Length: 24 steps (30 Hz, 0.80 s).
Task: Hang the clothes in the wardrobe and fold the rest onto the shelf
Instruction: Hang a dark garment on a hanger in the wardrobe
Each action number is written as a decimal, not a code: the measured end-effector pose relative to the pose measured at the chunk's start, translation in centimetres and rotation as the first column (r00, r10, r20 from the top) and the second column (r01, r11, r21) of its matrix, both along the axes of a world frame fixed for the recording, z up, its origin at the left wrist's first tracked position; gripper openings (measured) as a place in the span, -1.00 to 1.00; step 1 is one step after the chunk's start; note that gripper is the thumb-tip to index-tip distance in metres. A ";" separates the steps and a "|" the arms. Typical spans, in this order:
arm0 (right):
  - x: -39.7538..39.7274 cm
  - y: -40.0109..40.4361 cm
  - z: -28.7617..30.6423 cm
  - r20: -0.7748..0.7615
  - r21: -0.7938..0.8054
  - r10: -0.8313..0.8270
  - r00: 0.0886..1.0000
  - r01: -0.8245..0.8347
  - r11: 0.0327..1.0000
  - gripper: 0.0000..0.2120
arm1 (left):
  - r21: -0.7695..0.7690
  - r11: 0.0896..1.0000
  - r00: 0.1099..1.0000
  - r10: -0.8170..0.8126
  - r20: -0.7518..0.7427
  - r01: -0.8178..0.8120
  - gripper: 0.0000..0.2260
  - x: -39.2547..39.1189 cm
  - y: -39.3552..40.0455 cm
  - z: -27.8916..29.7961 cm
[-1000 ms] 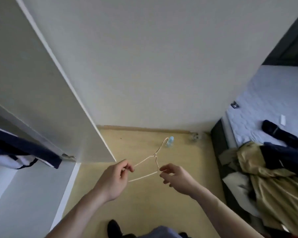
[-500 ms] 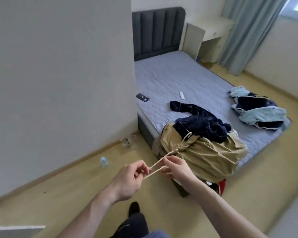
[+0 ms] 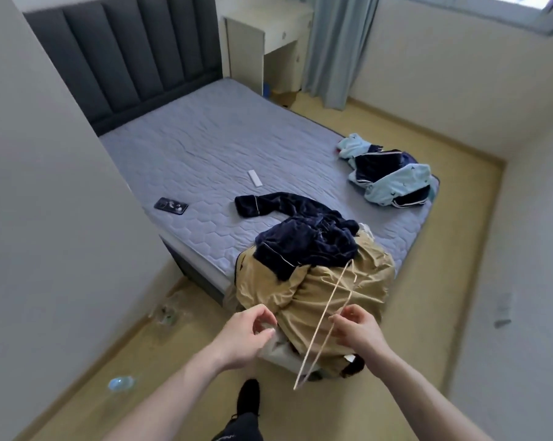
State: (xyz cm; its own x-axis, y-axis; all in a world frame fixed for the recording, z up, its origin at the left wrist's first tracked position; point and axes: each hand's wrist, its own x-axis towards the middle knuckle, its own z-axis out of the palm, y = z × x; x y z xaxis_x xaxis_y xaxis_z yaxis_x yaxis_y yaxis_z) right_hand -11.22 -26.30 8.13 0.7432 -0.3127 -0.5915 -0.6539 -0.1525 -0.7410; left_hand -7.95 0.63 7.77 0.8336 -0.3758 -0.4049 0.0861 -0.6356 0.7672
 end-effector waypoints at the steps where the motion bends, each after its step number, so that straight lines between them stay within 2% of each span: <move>1: 1.1 -1.0 -0.2 0.001 -0.027 -0.020 1.000 0.020 0.999 -0.92 | 0.030 0.999 1.000 -0.018 -0.023 0.019 -0.97 2.2 -0.3 -0.8; 10: 9.4 -10.1 -1.1 -0.010 -0.135 -0.080 0.997 0.078 0.988 -0.90 | 0.264 0.936 0.967 -0.194 -0.164 0.232 -0.91 17.6 -8.9 -6.5; 17: 16.9 -19.5 -5.0 -0.035 -0.104 -0.063 0.997 0.059 0.993 -0.85 | 0.368 0.904 0.971 -0.159 -0.181 0.217 -0.86 25.0 -18.9 -12.2; 24: 24.3 -28.5 -11.2 -0.046 -0.053 0.043 0.998 -0.045 0.998 -0.86 | 0.506 0.834 0.965 -0.111 -0.238 0.221 -0.58 30.5 -28.6 -20.7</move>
